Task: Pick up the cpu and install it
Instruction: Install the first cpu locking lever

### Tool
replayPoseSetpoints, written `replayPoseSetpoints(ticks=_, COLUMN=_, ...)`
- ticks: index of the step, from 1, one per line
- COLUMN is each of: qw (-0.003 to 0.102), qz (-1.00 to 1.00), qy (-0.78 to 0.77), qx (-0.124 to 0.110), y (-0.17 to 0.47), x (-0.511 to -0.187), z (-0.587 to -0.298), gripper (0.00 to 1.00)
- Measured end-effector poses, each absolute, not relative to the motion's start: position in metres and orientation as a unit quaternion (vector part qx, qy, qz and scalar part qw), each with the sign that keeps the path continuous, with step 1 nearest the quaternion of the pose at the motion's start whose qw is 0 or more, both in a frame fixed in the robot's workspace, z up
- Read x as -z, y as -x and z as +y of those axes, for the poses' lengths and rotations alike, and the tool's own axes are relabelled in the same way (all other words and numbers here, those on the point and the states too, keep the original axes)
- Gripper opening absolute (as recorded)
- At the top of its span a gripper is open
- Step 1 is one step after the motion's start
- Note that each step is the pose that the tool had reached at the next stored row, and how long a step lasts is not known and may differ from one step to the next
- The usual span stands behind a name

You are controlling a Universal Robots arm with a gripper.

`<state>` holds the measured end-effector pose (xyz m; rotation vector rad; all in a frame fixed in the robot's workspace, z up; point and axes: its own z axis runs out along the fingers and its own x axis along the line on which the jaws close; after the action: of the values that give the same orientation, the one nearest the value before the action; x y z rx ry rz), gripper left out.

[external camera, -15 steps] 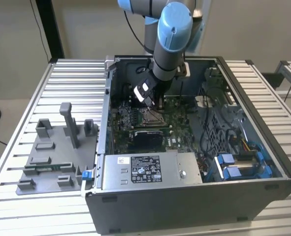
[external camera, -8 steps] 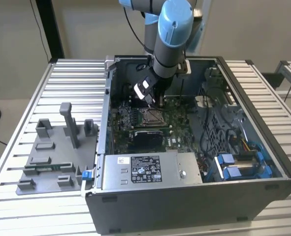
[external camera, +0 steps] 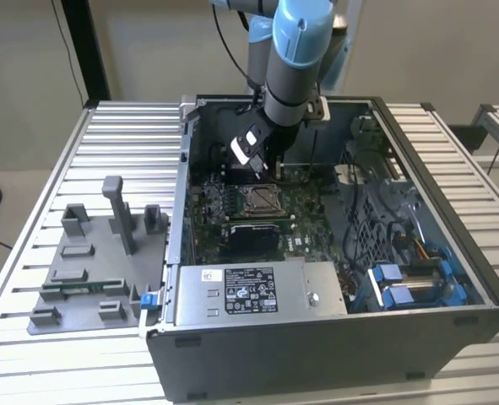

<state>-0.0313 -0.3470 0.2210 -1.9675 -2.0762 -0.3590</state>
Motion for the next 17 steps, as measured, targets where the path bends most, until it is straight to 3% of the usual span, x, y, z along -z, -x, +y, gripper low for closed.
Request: replayPoseSetpoints(ticks=17, qw=0.120, qz=-0.708, qy=0.688, qx=0.102, y=0.016, x=-0.247, z=-0.351, gripper=0.00)
